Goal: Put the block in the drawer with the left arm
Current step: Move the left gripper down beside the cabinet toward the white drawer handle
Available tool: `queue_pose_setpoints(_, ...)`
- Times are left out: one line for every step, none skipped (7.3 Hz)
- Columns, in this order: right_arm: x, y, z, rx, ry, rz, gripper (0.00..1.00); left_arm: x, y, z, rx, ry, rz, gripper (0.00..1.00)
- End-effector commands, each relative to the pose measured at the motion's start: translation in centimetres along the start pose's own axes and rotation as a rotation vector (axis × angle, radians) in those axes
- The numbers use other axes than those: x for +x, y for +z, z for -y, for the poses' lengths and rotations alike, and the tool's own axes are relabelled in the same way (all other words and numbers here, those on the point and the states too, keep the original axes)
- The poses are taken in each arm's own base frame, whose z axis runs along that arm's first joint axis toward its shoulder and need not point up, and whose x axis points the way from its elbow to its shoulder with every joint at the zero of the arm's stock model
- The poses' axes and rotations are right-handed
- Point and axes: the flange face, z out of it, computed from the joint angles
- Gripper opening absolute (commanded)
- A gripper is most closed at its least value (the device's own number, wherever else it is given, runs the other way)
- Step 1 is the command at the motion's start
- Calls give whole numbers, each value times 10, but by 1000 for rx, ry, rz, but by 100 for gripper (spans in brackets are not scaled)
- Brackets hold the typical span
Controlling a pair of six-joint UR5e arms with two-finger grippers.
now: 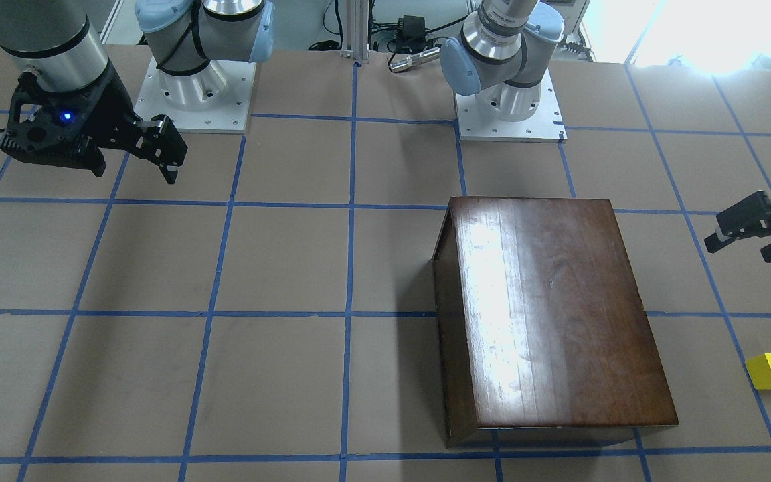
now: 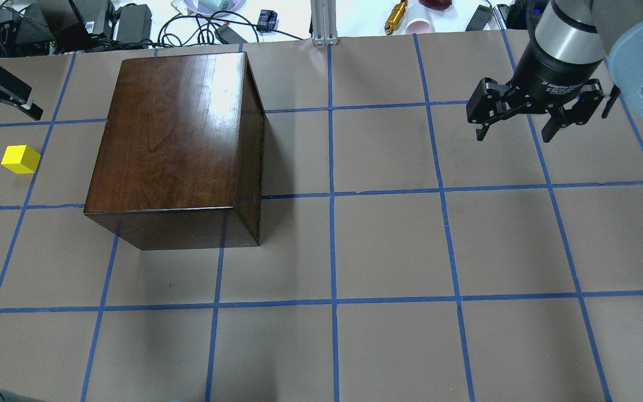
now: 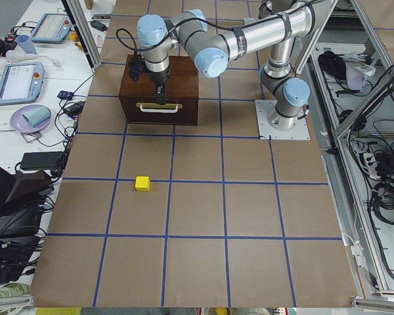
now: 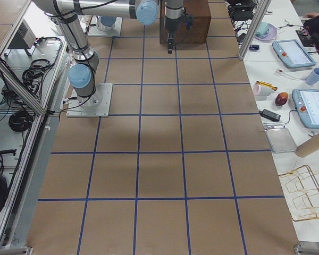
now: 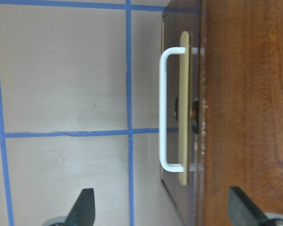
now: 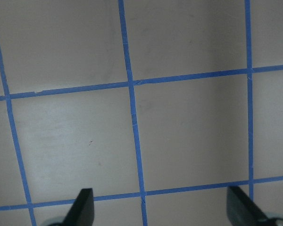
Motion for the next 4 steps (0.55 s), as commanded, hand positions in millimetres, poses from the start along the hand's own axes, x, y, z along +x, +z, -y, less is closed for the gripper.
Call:
queue_pose_setpoints(0, 0, 0, 0, 0, 0, 100, -59, 26, -4, 64, -14, -142, 100)
queue_pose_setpoints(0, 0, 0, 0, 0, 0, 100, -75, 36, -6, 59, -18, -159, 100)
queue_pose_setpoints(0, 0, 0, 0, 0, 0, 100, -89, 47, -7, 53, 14, -173, 100)
queue_pose_setpoints(0, 0, 0, 0, 0, 0, 100, -101, 58, -8, 72, -7, -222, 100)
